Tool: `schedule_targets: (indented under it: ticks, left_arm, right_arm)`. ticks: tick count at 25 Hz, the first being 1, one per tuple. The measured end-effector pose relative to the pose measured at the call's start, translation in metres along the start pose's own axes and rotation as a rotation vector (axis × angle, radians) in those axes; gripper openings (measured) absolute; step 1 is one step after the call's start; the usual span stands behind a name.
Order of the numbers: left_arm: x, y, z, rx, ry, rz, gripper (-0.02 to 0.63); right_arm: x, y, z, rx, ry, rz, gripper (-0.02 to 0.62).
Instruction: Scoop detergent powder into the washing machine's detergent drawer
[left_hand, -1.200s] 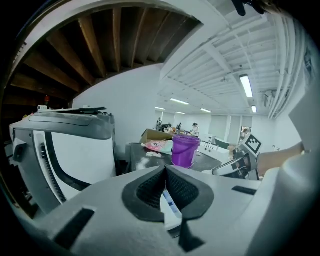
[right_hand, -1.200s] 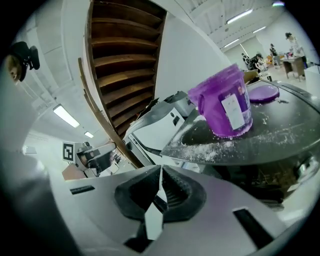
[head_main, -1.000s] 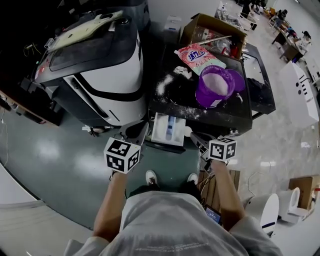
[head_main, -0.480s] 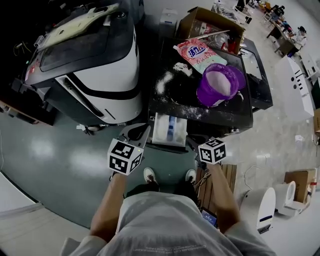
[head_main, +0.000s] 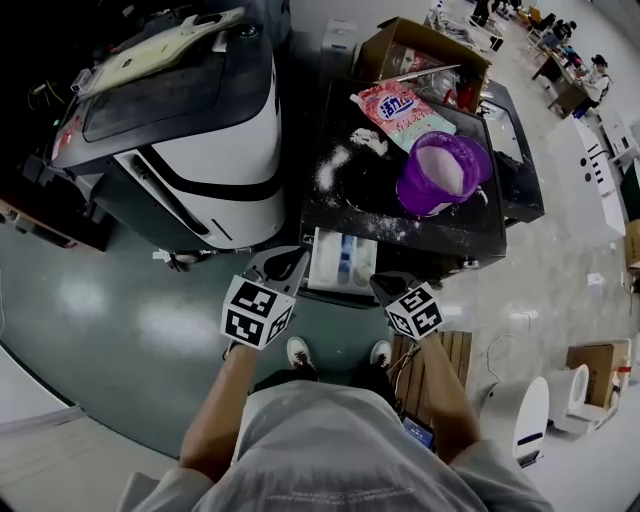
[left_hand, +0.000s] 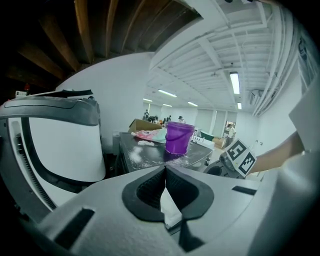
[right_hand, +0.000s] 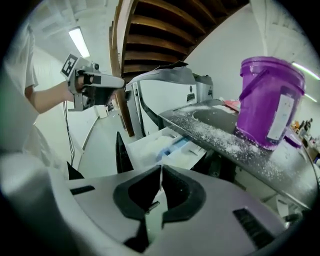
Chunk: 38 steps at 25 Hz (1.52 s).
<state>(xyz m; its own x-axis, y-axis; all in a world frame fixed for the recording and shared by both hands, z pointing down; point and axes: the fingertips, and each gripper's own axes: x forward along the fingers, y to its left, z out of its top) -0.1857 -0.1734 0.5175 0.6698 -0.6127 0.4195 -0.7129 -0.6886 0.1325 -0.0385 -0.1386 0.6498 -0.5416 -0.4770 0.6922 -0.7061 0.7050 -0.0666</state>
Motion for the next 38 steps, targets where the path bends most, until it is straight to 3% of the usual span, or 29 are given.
schedule_targets:
  ticks: [16, 34, 38]
  left_arm:
    - [-0.009, -0.003, 0.000, 0.007, -0.010, 0.007, 0.009]
    - [-0.012, -0.001, -0.004, 0.032, -0.004, 0.021, 0.009]
    - [-0.013, 0.000, -0.004, 0.038, -0.004, 0.028, 0.009]
  right_arm:
    - [0.002, 0.012, 0.002, -0.335, 0.081, -0.053, 0.014]
    - [0.001, 0.006, 0.010, -0.484, 0.098, -0.122, 0.014]
    - [0.003, 0.004, 0.011, -0.576, 0.111, -0.148, 0.014]
